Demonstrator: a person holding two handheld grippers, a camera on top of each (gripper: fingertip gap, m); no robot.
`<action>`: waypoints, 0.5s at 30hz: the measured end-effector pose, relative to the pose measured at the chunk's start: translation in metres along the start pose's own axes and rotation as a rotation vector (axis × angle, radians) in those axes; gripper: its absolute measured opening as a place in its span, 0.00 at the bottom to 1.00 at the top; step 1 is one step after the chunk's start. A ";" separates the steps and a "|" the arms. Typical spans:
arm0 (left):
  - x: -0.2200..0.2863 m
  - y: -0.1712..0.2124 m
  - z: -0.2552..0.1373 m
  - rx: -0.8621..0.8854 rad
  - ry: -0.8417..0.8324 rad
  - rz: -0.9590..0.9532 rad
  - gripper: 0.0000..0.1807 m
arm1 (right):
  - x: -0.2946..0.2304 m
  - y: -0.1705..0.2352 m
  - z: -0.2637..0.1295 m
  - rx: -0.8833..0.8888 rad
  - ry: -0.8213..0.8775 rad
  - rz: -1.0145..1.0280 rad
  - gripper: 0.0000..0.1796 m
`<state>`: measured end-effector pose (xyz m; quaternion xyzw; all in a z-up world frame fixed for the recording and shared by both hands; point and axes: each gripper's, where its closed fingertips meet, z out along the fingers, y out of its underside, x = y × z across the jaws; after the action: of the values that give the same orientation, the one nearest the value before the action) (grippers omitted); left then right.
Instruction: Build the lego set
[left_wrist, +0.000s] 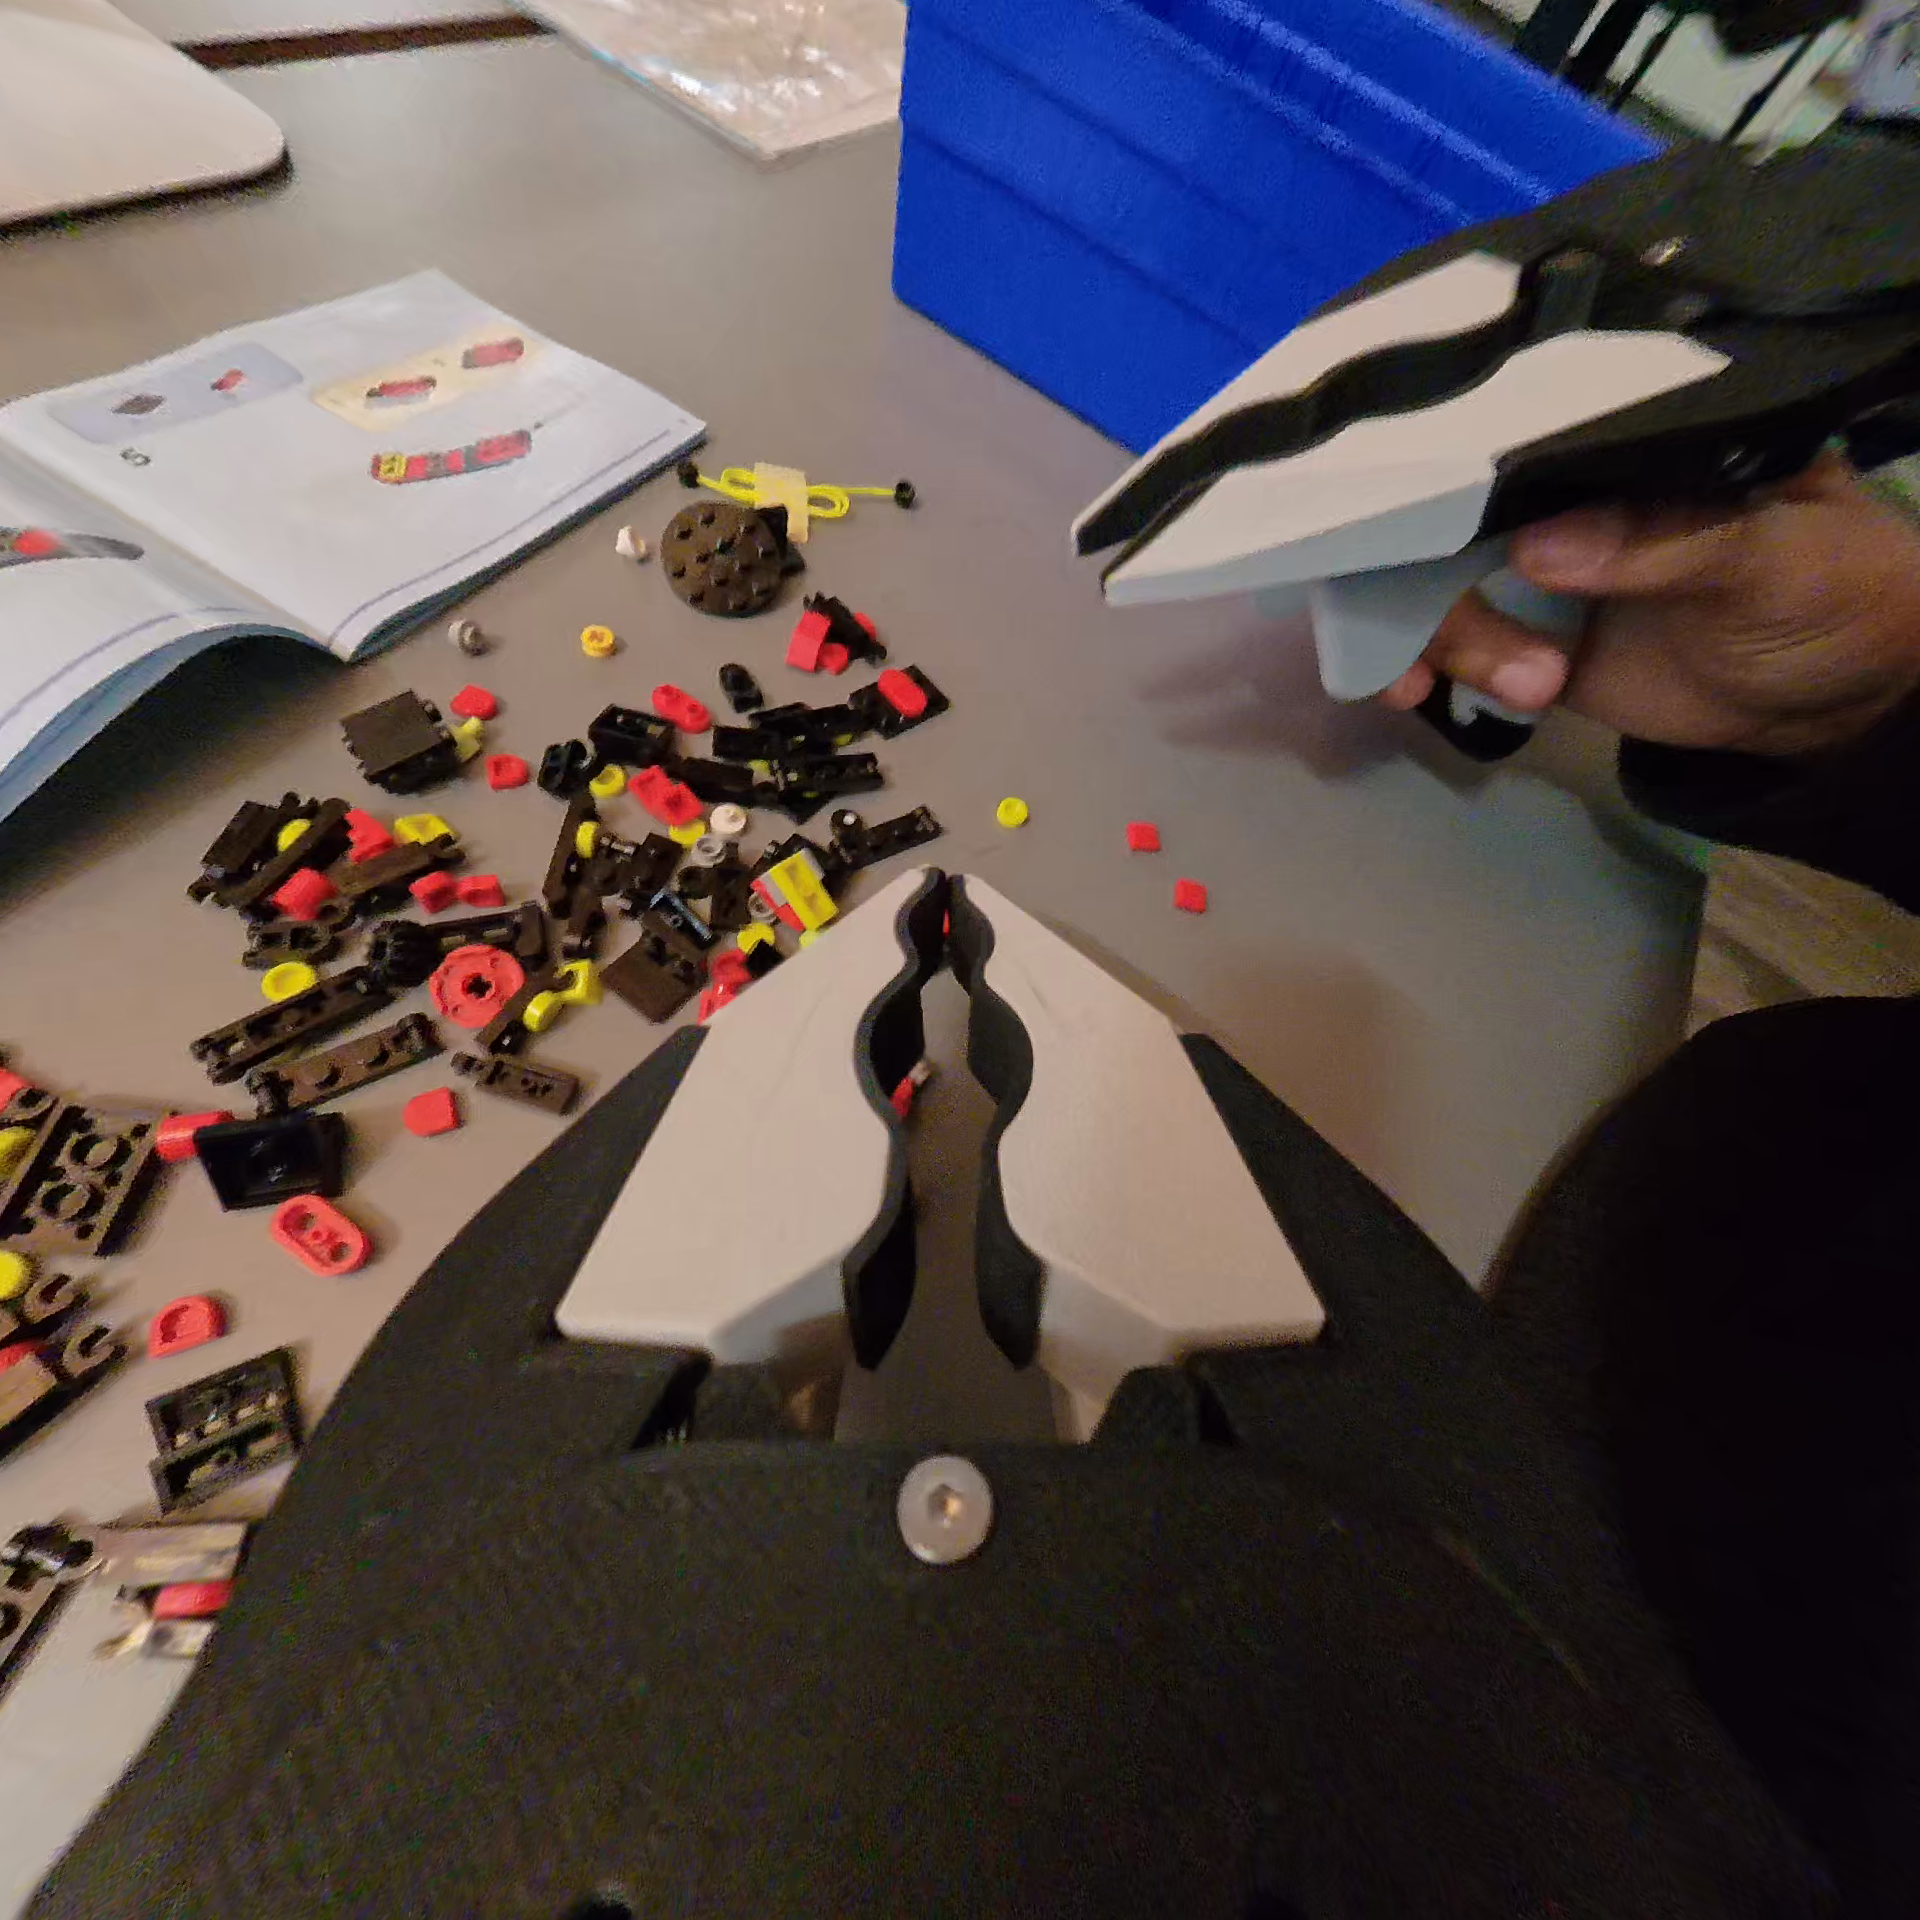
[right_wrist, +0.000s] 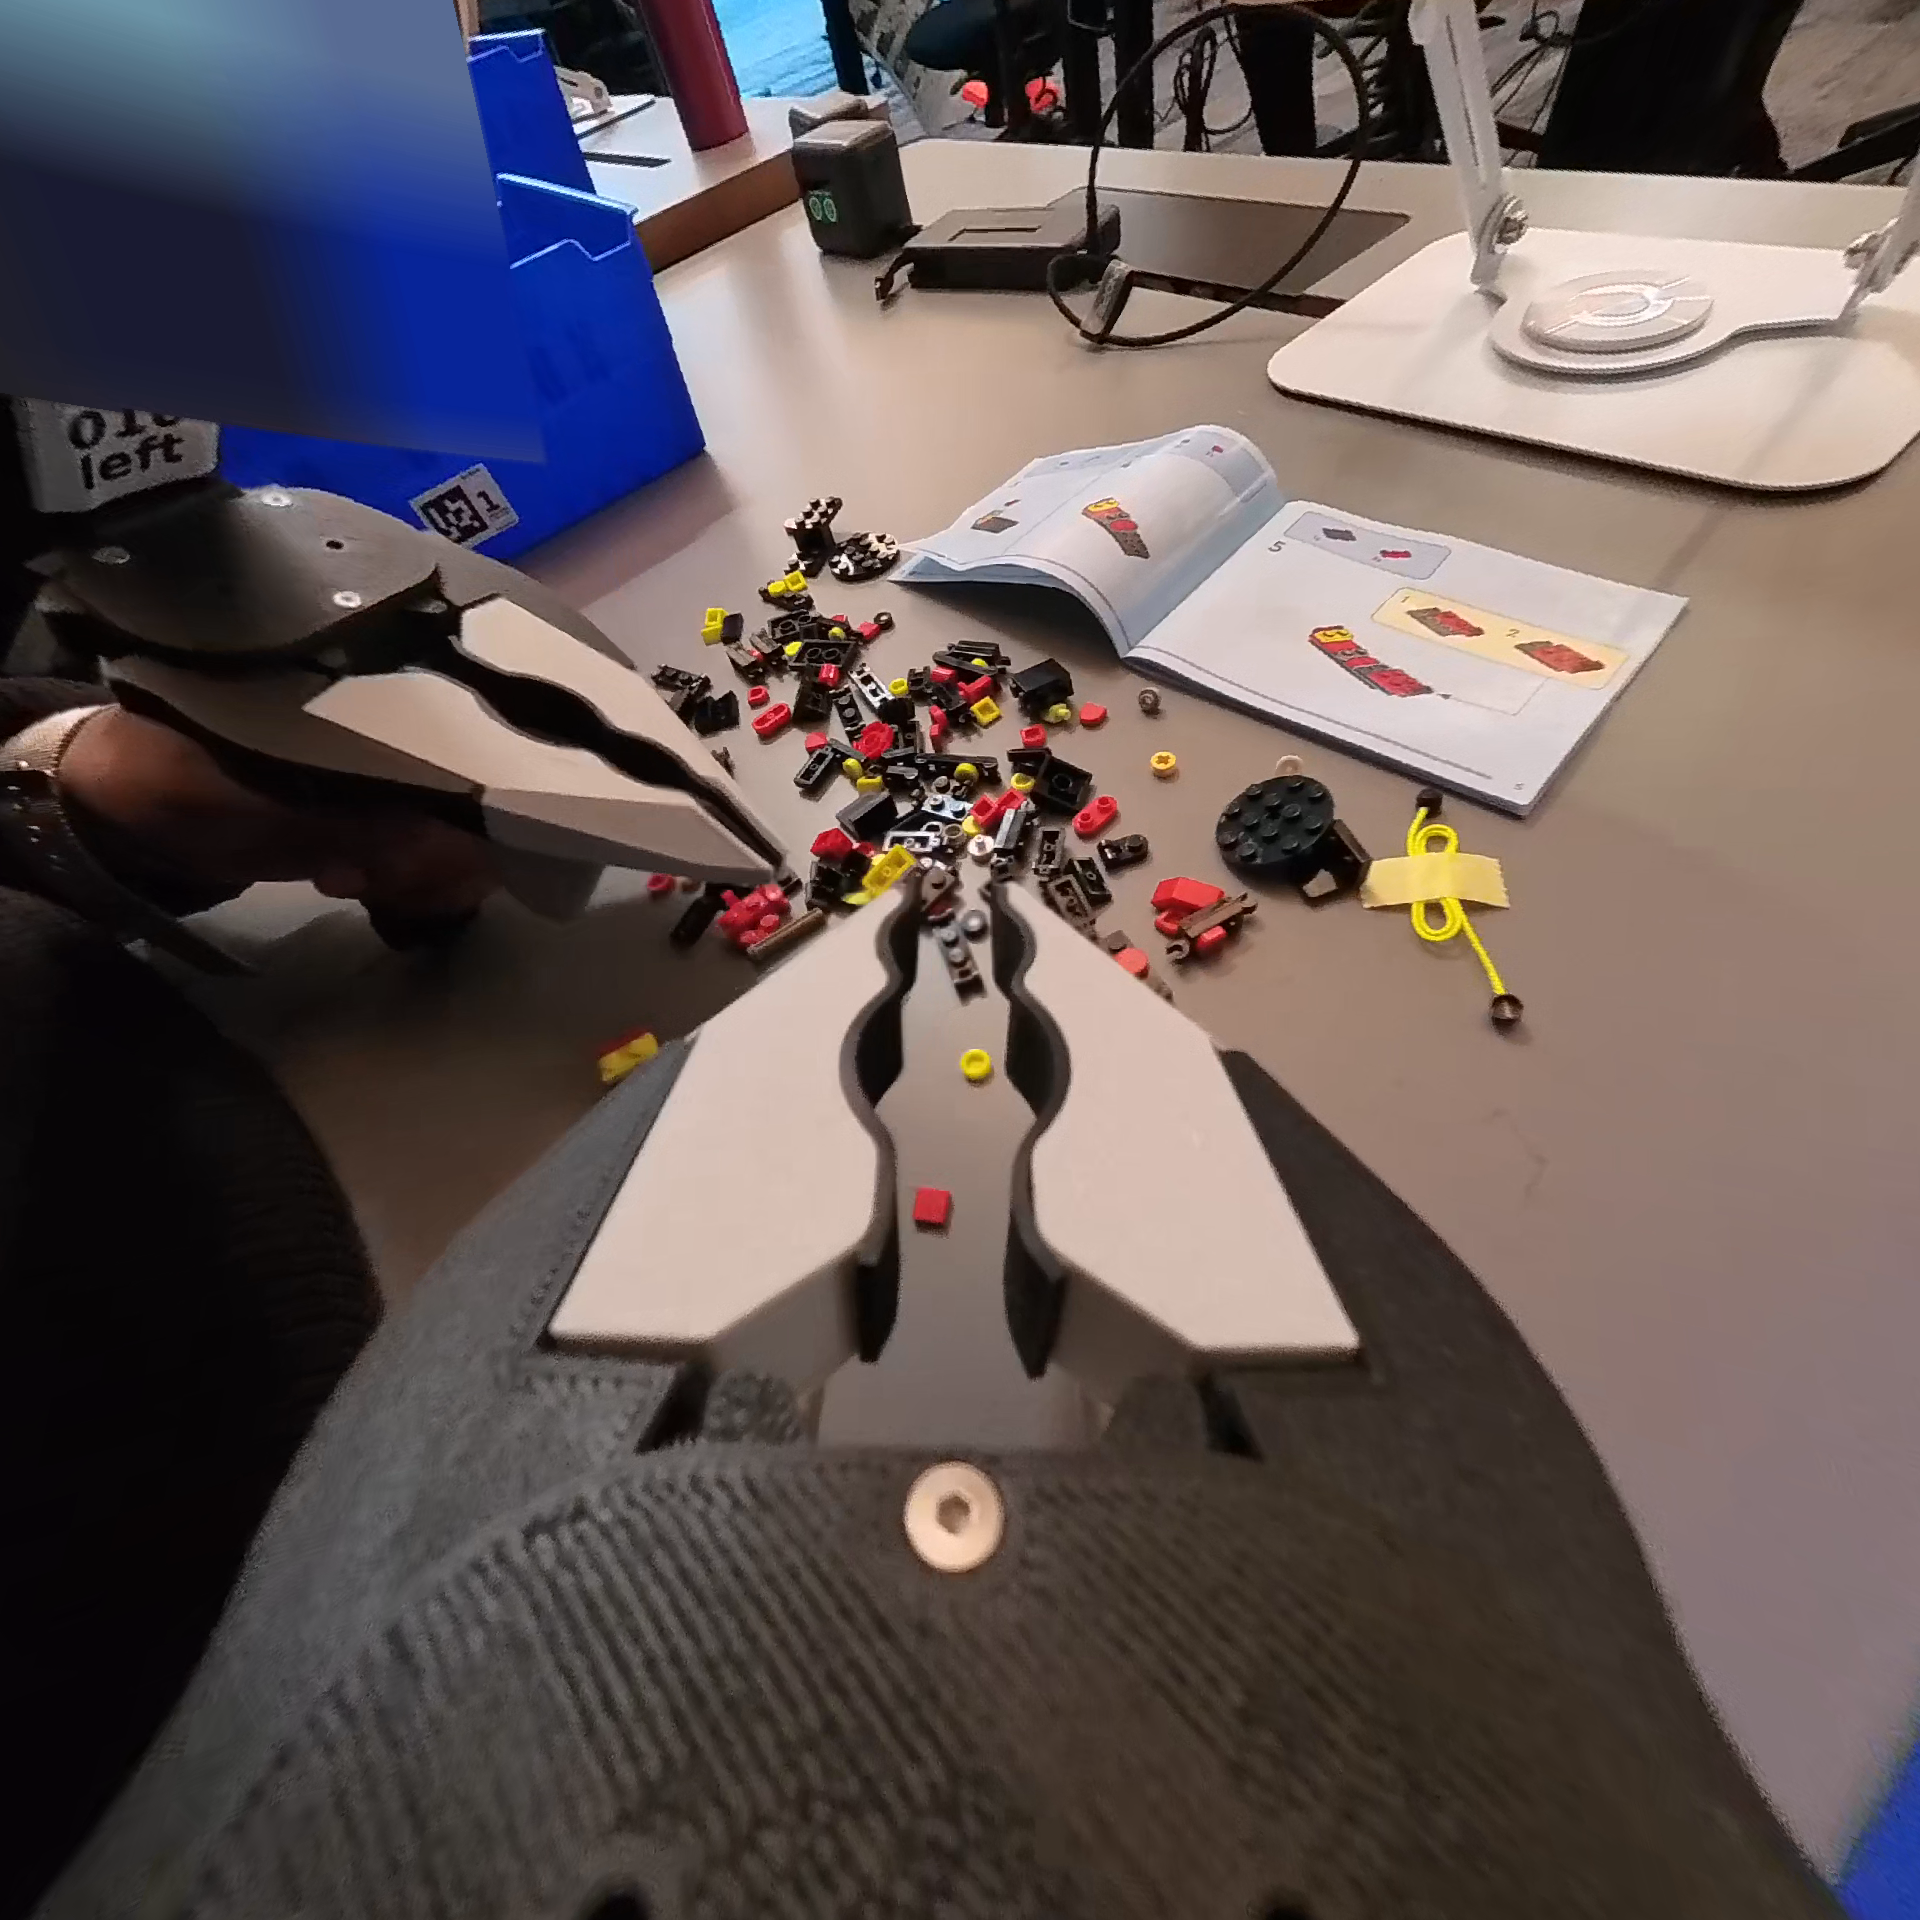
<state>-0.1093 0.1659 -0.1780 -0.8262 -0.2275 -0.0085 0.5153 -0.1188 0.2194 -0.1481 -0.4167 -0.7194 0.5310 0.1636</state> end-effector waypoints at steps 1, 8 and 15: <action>0.003 -0.004 -0.001 0.022 0.016 -0.007 0.00 | -0.001 0.000 0.000 -0.002 -0.007 0.000 0.06; -0.011 -0.031 -0.016 0.172 -0.061 -0.039 0.00 | -0.008 0.001 0.001 -0.004 -0.049 0.015 0.02; -0.027 -0.060 -0.047 0.373 -0.024 -0.222 0.00 | -0.021 0.004 0.007 -0.015 -0.063 0.005 0.01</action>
<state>-0.1458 0.1377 -0.1116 -0.6865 -0.3209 -0.0131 0.6523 -0.1095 0.1993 -0.1502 -0.4028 -0.7272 0.5387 0.1366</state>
